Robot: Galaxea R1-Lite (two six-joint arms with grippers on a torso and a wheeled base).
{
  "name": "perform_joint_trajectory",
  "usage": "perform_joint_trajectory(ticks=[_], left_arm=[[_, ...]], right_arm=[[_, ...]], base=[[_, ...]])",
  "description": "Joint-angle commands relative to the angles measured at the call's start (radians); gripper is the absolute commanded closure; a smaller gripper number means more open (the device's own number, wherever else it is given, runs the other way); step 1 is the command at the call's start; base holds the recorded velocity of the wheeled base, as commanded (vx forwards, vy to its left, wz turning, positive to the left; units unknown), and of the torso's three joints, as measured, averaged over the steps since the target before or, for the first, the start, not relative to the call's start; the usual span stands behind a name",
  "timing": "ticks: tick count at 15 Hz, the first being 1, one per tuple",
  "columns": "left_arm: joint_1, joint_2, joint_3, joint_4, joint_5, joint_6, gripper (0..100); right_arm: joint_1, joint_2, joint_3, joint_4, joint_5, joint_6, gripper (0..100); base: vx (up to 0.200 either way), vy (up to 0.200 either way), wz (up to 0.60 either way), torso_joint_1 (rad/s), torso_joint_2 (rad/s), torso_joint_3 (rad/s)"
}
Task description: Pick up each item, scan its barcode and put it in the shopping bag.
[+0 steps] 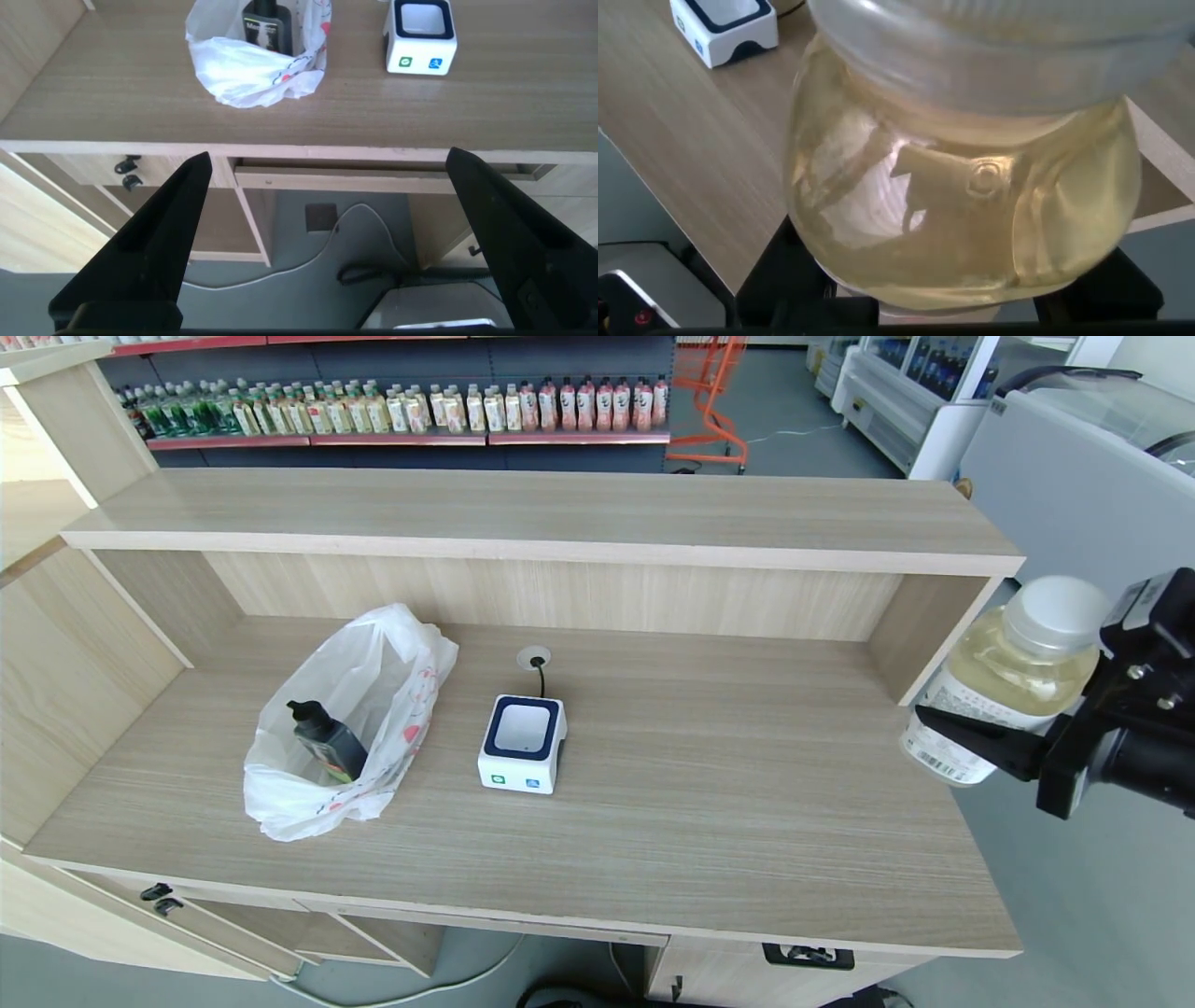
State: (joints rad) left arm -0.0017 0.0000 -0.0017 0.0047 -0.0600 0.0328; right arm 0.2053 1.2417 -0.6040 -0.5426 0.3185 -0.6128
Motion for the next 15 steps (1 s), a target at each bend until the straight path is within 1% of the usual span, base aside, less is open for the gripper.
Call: perform_joint_trajectory(ticks=[1, 3, 7, 10, 15], left_arm=[[0.0, 0.002, 0.0, 0.0, 0.0, 0.001, 0], [0.0, 0.002, 0.0, 0.0, 0.0, -0.001, 0], [0.0, 0.0, 0.0, 0.0, 0.0, 0.001, 0], [0.0, 0.0, 0.0, 0.0, 0.0, 0.001, 0], [0.0, 0.002, 0.0, 0.0, 0.0, 0.001, 0]], right_arm=[[0.0, -0.033, 0.036, -0.013, 0.001, 0.007, 100], [0.0, -0.054, 0.055, -0.013, 0.002, 0.019, 100], [0.002, -0.061, 0.049, -0.013, 0.005, 0.045, 100], [0.002, -0.059, 0.047, -0.013, 0.04, 0.053, 100], [0.002, -0.051, 0.047, -0.013, 0.042, 0.08, 100]], base=[[0.0, 0.0, 0.0, 0.0, 0.0, 0.0], [0.0, 0.0, 0.0, 0.0, 0.0, 0.0], [0.0, 0.0, 0.0, 0.0, 0.0, 0.0], [0.0, 0.2, 0.0, -0.004, 0.0, 0.002], [0.0, 0.2, 0.0, 0.002, 0.01, 0.004]])
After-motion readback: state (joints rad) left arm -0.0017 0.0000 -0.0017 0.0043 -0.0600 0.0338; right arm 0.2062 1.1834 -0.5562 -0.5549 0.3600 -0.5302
